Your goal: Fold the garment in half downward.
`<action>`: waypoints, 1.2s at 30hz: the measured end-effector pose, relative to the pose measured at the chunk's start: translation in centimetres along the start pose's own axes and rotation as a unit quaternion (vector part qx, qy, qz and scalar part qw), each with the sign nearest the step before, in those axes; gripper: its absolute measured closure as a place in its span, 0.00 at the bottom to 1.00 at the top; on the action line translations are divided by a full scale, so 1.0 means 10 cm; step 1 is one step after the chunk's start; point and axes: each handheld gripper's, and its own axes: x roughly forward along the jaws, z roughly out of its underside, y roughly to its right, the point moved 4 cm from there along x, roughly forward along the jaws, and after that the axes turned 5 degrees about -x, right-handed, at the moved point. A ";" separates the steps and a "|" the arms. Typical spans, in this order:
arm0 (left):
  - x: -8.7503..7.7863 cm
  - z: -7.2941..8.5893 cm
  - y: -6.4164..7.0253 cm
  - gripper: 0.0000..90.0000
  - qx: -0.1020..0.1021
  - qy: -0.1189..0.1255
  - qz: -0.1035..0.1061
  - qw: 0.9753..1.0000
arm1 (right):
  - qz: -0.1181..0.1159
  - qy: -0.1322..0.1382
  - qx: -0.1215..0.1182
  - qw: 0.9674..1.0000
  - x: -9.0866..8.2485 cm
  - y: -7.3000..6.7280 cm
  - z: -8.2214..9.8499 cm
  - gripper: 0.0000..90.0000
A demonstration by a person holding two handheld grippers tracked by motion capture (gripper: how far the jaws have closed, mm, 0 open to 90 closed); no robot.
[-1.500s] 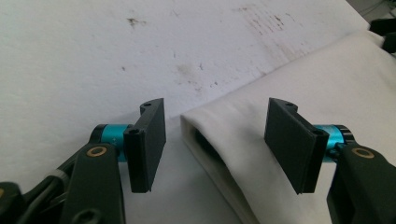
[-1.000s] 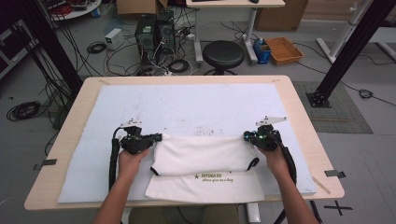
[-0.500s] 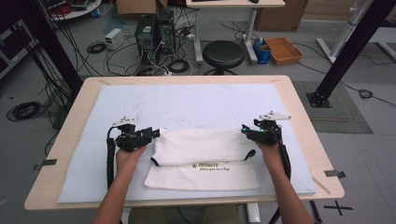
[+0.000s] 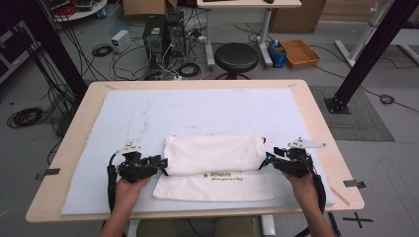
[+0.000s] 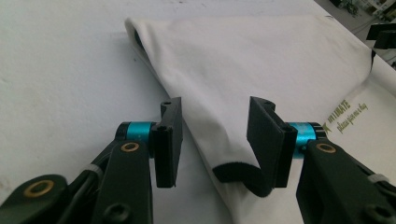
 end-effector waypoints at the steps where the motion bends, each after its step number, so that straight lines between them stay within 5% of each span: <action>1: 0.01 0.01 0.01 0.62 -0.003 0.001 0.000 1.000 | -0.001 0.000 -0.004 1.000 0.00 -0.03 0.00 0.68; 6: 0.08 0.03 0.04 0.69 0.008 -0.023 -0.011 1.000 | 0.007 -0.049 -0.038 0.998 0.15 -0.18 0.07 0.78; 8: 0.09 0.04 0.06 0.84 0.025 -0.026 -0.017 0.999 | 0.010 -0.056 -0.049 0.997 0.17 -0.20 0.09 0.90; 10: 0.09 0.04 0.10 0.93 0.035 -0.016 -0.014 0.999 | 0.013 -0.053 -0.054 0.997 0.16 -0.20 0.08 0.92; 19: -0.05 -0.04 0.24 0.93 0.053 0.031 0.009 0.998 | 0.024 -0.030 -0.057 0.998 -0.03 -0.14 0.07 0.92; 24: -0.17 -0.07 0.32 0.94 0.047 0.057 0.046 0.996 | 0.023 -0.028 -0.058 0.998 -0.17 -0.15 0.10 0.93; 36: -0.42 0.23 0.36 0.94 0.057 0.036 0.075 0.995 | -0.044 -0.024 -0.069 0.996 -0.53 -0.41 0.33 0.93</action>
